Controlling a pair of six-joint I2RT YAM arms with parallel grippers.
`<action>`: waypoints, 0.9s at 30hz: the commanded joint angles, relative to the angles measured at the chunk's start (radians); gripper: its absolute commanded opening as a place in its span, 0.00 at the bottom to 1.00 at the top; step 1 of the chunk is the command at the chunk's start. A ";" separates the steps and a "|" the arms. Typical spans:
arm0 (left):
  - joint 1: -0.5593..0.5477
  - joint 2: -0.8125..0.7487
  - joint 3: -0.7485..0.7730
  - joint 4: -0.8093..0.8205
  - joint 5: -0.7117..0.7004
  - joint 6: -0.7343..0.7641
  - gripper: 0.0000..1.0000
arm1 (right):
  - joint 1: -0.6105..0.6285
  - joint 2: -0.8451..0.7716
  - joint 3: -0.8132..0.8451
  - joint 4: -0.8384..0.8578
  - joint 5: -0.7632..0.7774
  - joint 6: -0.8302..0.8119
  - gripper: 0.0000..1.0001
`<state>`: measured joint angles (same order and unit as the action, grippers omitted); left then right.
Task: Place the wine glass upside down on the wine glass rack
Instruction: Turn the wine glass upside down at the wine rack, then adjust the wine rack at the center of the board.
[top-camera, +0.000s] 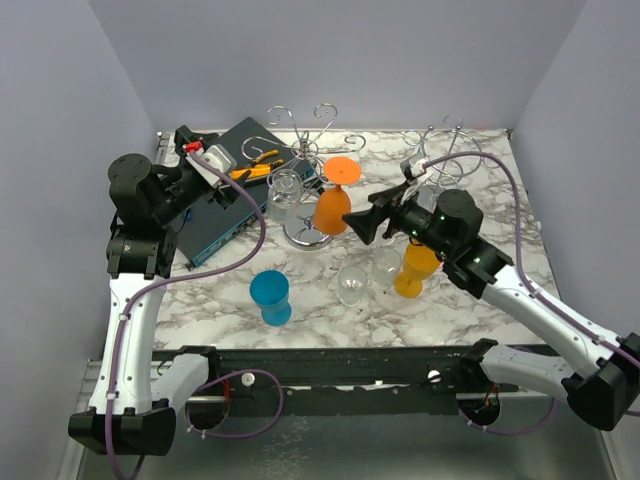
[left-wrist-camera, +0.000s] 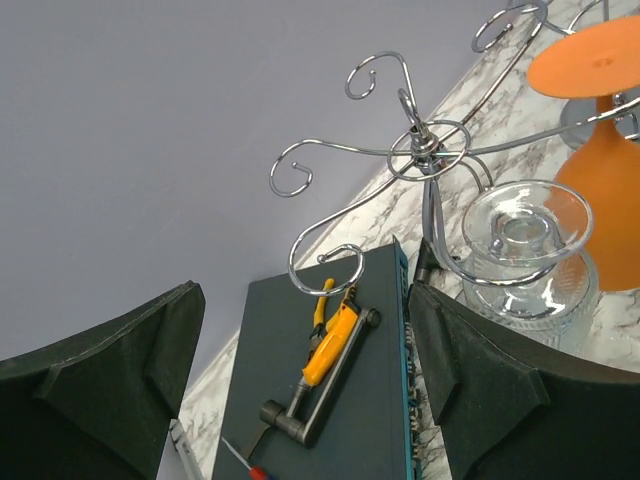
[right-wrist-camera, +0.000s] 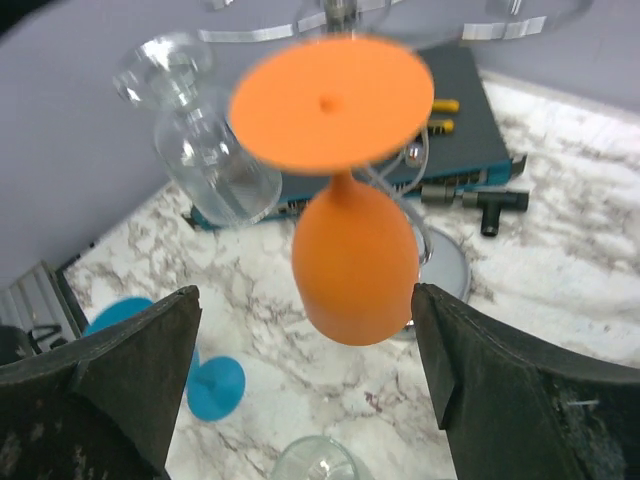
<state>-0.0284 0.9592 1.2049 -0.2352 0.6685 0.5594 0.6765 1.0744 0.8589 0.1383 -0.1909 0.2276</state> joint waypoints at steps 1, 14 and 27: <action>-0.004 0.029 0.066 -0.019 -0.058 -0.141 0.91 | -0.002 -0.041 0.154 -0.228 0.077 -0.002 0.91; -0.004 0.110 0.151 -0.128 -0.174 -0.399 0.82 | -0.028 0.263 0.694 -0.452 0.321 -0.081 0.72; -0.004 0.147 0.111 -0.156 -0.157 -0.409 0.75 | -0.138 0.512 0.922 -0.546 0.210 -0.074 0.57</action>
<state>-0.0284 1.0859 1.3315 -0.3698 0.5224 0.1711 0.5446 1.5627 1.7573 -0.3500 0.0635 0.1577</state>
